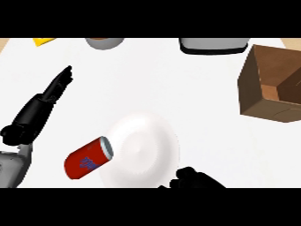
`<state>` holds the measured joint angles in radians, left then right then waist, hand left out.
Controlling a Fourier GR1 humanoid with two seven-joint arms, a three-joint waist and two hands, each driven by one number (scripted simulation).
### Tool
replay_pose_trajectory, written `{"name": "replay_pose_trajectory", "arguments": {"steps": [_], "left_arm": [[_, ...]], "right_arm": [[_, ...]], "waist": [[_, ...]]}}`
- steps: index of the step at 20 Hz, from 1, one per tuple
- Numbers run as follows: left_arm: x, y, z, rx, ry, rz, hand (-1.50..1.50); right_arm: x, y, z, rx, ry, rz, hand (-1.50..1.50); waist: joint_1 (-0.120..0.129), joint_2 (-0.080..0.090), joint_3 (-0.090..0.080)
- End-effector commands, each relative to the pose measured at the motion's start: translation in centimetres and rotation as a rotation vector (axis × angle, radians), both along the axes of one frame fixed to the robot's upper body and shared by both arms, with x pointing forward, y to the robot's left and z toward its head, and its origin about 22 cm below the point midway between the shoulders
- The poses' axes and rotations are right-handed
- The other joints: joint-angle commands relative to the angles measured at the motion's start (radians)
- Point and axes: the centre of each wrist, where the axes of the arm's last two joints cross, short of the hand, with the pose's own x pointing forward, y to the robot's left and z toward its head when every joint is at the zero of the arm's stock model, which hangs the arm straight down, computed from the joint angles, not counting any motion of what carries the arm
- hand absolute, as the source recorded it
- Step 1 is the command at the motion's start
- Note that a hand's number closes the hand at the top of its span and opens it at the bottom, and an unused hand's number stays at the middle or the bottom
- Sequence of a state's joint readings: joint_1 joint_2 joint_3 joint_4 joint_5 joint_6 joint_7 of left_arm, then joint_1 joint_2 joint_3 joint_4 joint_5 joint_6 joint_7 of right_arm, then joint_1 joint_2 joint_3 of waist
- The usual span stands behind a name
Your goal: Pick the tomato from the plate and place it in the cardboard box
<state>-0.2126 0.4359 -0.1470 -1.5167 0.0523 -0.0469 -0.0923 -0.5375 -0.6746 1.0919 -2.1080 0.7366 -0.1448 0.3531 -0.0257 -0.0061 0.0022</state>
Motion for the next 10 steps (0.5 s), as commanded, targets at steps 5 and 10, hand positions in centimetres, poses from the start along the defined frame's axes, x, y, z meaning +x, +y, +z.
{"name": "replay_pose_trajectory", "arguments": {"steps": [5,10], "left_arm": [[0.1,0.3,1.1,-0.007,-0.012,0.004,0.0],[0.8,-1.3,0.1,0.004,-0.014,-0.017,0.0]], "right_arm": [[2.2,-6.6,6.1,0.312,0.038,-0.314,1.5],[7.7,-10.8,9.0,0.382,0.054,-0.471,1.5]], "waist": [[-0.003,0.008,0.001],[0.02,0.015,-0.002]]}}
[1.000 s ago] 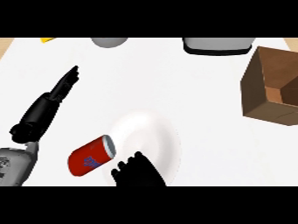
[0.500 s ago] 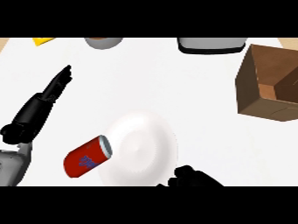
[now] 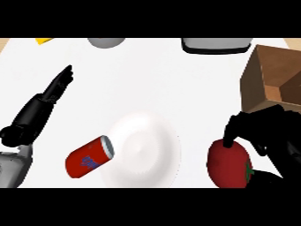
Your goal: Pick the tomato from the plate and place it in the cardboard box
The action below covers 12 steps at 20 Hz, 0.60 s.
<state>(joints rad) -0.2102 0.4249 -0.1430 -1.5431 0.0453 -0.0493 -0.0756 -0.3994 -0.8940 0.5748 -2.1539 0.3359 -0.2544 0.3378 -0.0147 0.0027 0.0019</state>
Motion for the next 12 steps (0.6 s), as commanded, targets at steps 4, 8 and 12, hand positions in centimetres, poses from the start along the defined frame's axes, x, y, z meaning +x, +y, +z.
{"name": "replay_pose_trajectory", "arguments": {"steps": [4,8,12], "left_arm": [[0.5,-0.1,0.4,0.0,-0.015,-0.023,0.0],[0.9,0.1,1.1,0.002,-0.032,-0.034,0.0],[1.2,-1.2,0.7,0.008,-0.009,-0.044,0.0]], "right_arm": [[5.8,-7.5,4.2,0.107,0.046,-0.167,1.5],[9.5,-11.3,2.4,-0.061,0.025,-0.242,1.5],[11.2,-14.0,0.3,-0.208,0.186,-0.237,1.5]], "waist": [[0.017,0.0,-0.001],[0.034,0.004,-0.002],[0.038,0.007,-0.002]]}}
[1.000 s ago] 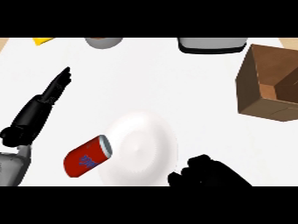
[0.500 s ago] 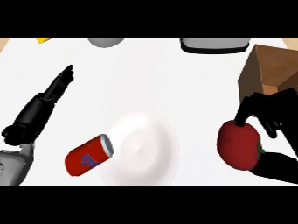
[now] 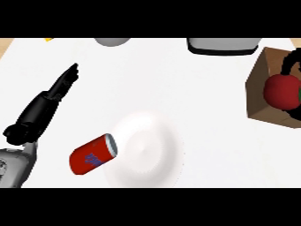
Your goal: Pick the tomato from the plate and place it in the cardboard box
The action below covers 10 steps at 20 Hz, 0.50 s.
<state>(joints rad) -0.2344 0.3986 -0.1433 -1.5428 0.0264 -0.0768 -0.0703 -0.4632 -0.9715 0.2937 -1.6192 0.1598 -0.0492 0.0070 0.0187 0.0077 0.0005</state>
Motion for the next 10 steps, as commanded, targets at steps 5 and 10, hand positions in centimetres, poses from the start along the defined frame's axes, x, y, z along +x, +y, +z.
{"name": "replay_pose_trajectory", "arguments": {"steps": [5,10], "left_arm": [[0.6,-1.4,0.0,0.002,0.01,-0.023,0.0],[0.8,-2.2,-1.4,-0.006,0.008,-0.014,0.0]], "right_arm": [[4.1,-5.6,0.1,-0.189,0.297,-0.014,1.5],[5.5,-7.8,-1.4,-0.334,0.405,0.008,1.5]], "waist": [[0.022,0.004,0.0],[0.014,0.005,-0.001]]}}
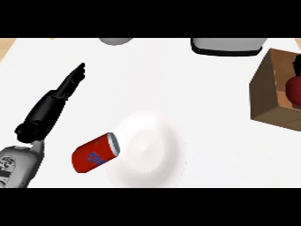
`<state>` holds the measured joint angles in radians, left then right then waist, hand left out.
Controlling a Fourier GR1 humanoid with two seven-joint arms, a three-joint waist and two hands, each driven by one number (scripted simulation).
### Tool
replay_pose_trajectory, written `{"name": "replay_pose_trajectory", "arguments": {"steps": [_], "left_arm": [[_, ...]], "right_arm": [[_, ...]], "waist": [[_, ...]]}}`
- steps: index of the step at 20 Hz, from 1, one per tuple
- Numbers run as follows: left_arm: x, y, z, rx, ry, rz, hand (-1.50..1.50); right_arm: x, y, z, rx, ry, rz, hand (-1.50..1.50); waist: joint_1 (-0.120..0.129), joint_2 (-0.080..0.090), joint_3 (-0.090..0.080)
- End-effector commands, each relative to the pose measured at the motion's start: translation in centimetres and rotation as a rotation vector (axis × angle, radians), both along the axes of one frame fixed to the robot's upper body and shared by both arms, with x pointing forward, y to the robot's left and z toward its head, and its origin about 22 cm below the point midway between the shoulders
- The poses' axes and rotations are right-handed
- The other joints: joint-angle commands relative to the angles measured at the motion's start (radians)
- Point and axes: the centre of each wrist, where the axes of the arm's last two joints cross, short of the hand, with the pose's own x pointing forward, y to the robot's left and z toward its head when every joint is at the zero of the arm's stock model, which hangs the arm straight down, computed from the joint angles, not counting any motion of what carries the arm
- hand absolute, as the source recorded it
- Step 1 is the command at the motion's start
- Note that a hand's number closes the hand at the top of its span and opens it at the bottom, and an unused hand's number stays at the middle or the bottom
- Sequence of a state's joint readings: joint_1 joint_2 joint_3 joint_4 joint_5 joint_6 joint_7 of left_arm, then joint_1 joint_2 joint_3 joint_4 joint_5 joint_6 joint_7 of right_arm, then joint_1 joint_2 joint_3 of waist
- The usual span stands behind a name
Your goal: Pick the tomato from the plate and place it in the cardboard box
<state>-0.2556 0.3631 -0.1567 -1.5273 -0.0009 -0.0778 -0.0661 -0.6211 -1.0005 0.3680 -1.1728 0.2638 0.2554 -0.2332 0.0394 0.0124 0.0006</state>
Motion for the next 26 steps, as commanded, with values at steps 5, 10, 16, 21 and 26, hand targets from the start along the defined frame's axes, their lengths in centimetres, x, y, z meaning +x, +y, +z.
{"name": "replay_pose_trajectory", "arguments": {"steps": [5,10,16,21,26], "left_arm": [[0.5,0.7,0.6,0.01,-0.009,0.006,0.0],[-0.9,1.2,-0.4,0.012,0.008,-0.002,0.0],[-0.4,0.7,0.3,-0.002,-0.003,0.01,0.0],[-0.5,0.7,-0.5,0.008,0.0,0.008,0.0],[0.2,0.6,0.8,0.004,-0.009,-0.012,0.0]], "right_arm": [[2.0,-3.2,-2.0,-0.053,0.226,0.123,-1.5],[3.5,-2.8,-3.4,0.16,0.145,0.24,-1.5],[4.0,-4.5,-4.6,0.882,0.092,0.193,-1.5],[4.8,-6.6,-2.6,1.125,0.163,0.014,-1.5],[3.5,-9.3,-3.9,1.207,0.128,-0.113,-1.5]], "waist": [[-0.008,-0.002,0.0],[-0.007,-0.004,0.001],[-0.017,-0.006,0.004],[-0.004,-0.002,0.0],[0.01,0.008,0.003]]}}
